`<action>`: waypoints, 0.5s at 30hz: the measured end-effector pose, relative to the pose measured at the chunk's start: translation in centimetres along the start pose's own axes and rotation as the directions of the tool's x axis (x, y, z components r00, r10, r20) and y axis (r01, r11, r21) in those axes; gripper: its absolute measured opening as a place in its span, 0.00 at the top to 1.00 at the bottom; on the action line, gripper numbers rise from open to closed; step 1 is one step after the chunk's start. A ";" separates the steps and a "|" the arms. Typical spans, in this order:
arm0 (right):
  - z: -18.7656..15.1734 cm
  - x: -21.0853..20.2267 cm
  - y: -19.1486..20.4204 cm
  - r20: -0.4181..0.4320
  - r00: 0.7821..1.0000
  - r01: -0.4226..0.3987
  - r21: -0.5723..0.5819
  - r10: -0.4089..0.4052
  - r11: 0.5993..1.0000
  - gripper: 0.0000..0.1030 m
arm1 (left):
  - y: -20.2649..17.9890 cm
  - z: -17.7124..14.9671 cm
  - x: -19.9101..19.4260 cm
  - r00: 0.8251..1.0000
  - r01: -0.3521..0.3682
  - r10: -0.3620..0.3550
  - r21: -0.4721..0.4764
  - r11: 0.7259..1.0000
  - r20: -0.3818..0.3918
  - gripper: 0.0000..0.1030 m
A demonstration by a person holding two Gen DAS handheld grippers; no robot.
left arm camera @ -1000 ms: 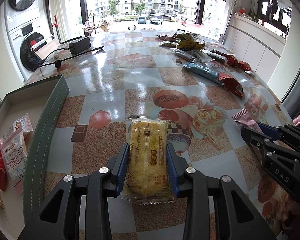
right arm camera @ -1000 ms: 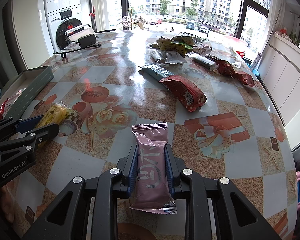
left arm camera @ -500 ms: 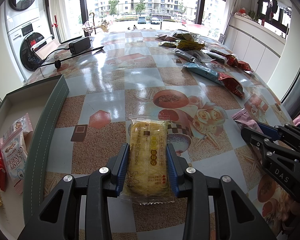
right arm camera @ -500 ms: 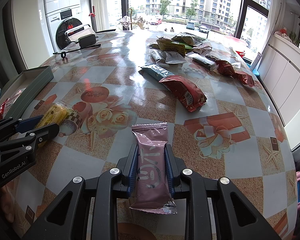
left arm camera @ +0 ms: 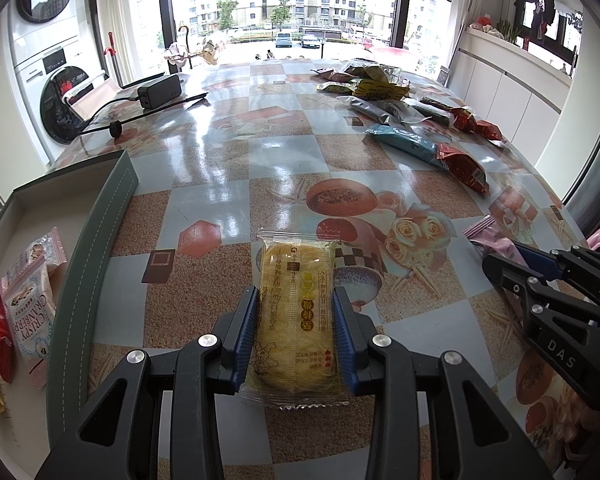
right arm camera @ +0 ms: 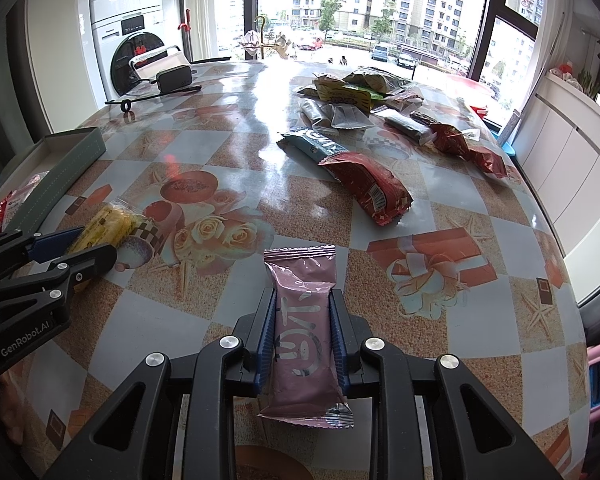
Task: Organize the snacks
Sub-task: 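Keep holding the yellow cake and pink bar still above the table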
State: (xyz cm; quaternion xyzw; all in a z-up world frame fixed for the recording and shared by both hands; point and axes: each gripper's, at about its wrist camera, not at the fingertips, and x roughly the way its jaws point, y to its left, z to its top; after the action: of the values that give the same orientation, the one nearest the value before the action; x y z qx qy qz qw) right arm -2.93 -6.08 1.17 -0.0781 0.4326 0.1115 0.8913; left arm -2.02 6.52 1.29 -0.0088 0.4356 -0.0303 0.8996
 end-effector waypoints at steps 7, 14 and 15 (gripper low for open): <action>0.0 0.0 0.2 0.001 1.000 0.009 -0.007 -0.009 1.000 0.74 | 0.0 0.0 0.0 1.000 -0.003 0.003 0.001 1.000 0.000 0.62; -0.1 -0.1 0.2 0.000 1.000 0.004 -0.003 -0.004 1.000 0.74 | -0.1 0.0 0.0 1.000 -0.003 0.003 0.001 1.000 0.000 0.62; -0.1 -0.1 0.2 0.000 1.000 0.000 0.001 0.000 1.000 0.74 | -0.1 0.0 0.0 1.000 -0.003 0.003 0.001 1.000 0.000 0.62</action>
State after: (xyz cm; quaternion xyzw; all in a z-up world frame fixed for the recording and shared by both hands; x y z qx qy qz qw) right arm -3.12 -5.89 1.17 -0.0775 0.4327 0.1115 0.8913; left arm -1.96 6.42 1.28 -0.0077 0.4354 -0.0292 0.8997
